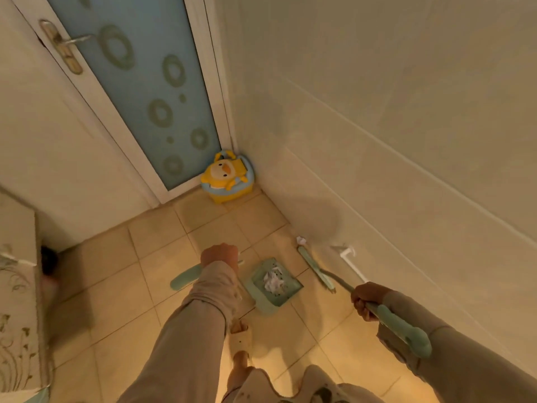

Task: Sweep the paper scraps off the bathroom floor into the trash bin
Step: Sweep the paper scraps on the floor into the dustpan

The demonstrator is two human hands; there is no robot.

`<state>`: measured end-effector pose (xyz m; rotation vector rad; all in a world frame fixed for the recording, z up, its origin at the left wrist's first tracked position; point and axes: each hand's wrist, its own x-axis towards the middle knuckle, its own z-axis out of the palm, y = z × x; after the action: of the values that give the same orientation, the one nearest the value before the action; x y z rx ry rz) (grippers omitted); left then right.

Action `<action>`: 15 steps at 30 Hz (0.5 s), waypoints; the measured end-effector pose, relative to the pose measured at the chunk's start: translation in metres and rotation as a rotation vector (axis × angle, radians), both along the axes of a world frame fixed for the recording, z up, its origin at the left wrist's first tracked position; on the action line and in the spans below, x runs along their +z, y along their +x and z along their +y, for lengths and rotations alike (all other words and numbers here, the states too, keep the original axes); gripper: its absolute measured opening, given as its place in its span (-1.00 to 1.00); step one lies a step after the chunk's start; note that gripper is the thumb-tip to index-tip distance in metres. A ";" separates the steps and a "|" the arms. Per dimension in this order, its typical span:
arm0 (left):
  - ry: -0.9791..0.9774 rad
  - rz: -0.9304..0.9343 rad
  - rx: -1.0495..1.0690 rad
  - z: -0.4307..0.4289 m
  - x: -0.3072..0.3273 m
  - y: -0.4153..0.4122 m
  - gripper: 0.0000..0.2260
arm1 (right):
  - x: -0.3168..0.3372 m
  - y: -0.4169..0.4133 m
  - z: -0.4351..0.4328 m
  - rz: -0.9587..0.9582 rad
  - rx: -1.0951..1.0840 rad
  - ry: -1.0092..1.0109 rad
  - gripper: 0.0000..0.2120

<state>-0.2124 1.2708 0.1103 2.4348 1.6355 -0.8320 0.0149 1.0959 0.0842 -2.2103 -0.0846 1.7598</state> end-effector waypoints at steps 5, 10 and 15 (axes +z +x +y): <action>-0.032 -0.001 -0.138 0.060 -0.004 0.021 -0.73 | -0.003 -0.006 0.039 -0.003 -0.121 -0.002 -0.62; -0.032 -0.006 -0.293 0.136 0.001 0.037 -0.71 | -0.002 -0.025 0.090 -0.007 -0.269 0.005 -0.63; -0.041 0.015 -0.370 0.179 0.001 0.047 -0.75 | 0.003 -0.039 0.120 -0.019 -0.352 -0.013 -0.64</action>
<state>-0.1656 1.4497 0.1109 2.7500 1.1713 -0.9164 -0.0238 1.2159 0.0871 -2.0955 0.2950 1.5479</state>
